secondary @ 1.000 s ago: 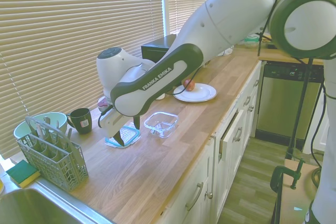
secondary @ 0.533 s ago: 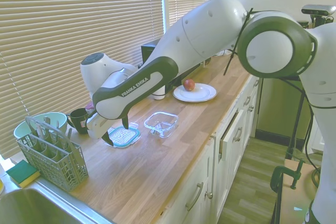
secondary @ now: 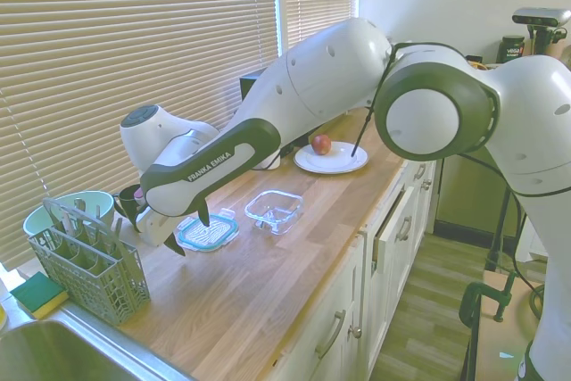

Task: Cover the lid of the food container

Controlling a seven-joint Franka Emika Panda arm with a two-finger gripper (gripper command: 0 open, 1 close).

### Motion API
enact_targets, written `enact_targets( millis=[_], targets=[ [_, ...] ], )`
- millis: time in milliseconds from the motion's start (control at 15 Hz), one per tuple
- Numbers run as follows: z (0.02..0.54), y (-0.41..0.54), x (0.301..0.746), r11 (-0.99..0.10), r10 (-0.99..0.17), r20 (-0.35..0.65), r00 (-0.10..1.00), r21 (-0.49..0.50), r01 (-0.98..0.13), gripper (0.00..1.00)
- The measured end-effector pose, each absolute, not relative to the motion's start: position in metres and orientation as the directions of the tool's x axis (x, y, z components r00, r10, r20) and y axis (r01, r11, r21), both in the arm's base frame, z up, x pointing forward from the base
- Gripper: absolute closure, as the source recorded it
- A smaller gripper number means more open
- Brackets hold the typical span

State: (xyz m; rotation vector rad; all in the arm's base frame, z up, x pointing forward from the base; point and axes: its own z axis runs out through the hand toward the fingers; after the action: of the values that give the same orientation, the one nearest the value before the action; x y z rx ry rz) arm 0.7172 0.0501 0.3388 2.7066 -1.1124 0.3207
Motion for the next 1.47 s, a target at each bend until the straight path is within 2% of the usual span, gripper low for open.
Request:
enact_targets(
  millis=[533,600,1467],
  targets=[
    [0.327,0.027,0.724,-0.670,-0.681,0.284,0.675,0.130,-0.731,0.00],
    [0.327,0.030,0.725,-0.671,-0.679,0.282,0.677,0.135,-0.729,1.00],
    [0.321,0.039,0.734,-0.676,-0.665,0.294,0.687,0.154,-0.720,1.00]
  ],
)
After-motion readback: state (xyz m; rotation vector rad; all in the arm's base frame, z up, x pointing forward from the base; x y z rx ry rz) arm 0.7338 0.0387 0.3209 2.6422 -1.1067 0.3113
